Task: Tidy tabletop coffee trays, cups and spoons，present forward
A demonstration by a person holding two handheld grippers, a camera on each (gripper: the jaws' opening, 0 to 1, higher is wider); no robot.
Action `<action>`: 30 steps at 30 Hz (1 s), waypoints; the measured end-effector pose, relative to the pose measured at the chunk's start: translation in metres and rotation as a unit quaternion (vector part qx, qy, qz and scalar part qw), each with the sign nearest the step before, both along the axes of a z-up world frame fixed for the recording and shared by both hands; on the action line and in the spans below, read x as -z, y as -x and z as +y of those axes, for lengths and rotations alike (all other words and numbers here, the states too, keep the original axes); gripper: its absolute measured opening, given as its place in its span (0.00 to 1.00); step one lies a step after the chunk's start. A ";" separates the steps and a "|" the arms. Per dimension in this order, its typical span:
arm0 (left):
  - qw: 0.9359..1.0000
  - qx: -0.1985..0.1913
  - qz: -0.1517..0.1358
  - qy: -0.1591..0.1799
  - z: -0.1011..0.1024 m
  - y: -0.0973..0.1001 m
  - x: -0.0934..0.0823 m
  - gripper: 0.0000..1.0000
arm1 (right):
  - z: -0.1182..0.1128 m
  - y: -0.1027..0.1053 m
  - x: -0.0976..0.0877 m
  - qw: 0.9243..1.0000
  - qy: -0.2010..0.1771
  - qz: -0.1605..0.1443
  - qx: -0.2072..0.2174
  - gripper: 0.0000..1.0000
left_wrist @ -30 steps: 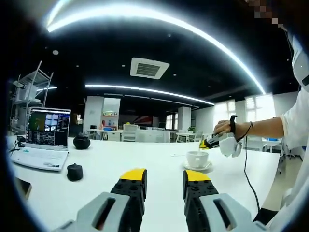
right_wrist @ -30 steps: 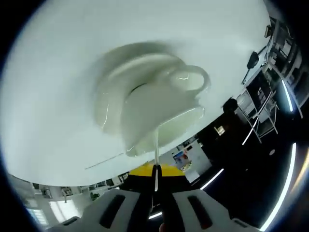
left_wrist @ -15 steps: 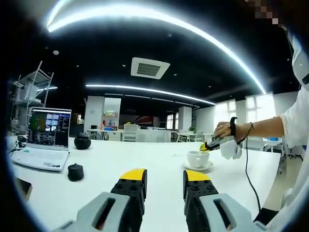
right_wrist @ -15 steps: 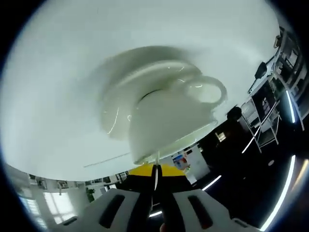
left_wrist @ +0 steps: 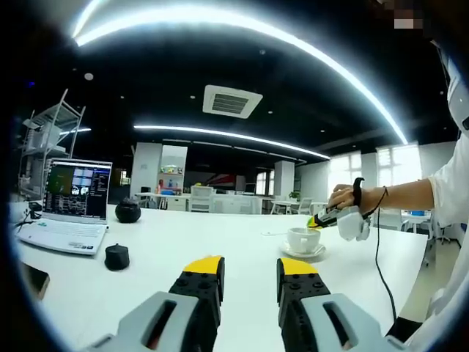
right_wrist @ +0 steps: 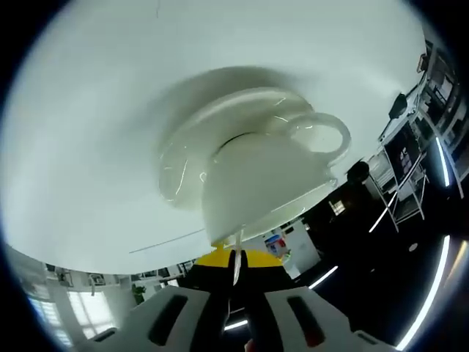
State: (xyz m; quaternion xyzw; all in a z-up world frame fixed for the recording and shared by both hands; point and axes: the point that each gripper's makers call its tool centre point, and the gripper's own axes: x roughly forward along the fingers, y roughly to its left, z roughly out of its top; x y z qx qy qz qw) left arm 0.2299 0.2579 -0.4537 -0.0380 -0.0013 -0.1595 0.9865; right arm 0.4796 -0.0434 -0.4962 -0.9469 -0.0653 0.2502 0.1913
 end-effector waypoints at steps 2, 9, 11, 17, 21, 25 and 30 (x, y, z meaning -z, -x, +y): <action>1.000 0.001 -0.002 0.000 0.000 0.000 -0.001 0.30 | -0.001 0.000 -0.001 1.000 0.000 0.000 0.000 0.09; 1.000 0.002 -0.006 0.000 -0.001 0.000 -0.005 0.30 | -0.003 0.002 -0.009 1.000 -0.009 -0.005 0.003 0.10; 1.000 0.002 -0.006 0.000 -0.001 0.000 -0.005 0.30 | -0.003 0.002 -0.010 1.000 -0.010 -0.006 0.003 0.11; 1.000 -0.001 -0.010 -0.001 0.002 0.000 -0.008 0.30 | -0.016 0.002 -0.029 0.996 -0.082 -0.006 0.042 0.13; 1.000 -0.002 -0.012 -0.002 0.003 -0.001 -0.009 0.30 | -0.024 0.008 -0.035 0.980 -0.171 0.036 0.093 0.14; 1.000 -0.002 -0.015 -0.001 0.004 -0.003 -0.012 0.30 | -0.034 0.013 -0.054 0.958 -0.247 0.058 0.134 0.18; 1.000 0.003 -0.021 -0.003 0.001 -0.008 -0.018 0.30 | -0.049 0.026 -0.082 0.938 -0.300 0.065 0.164 0.21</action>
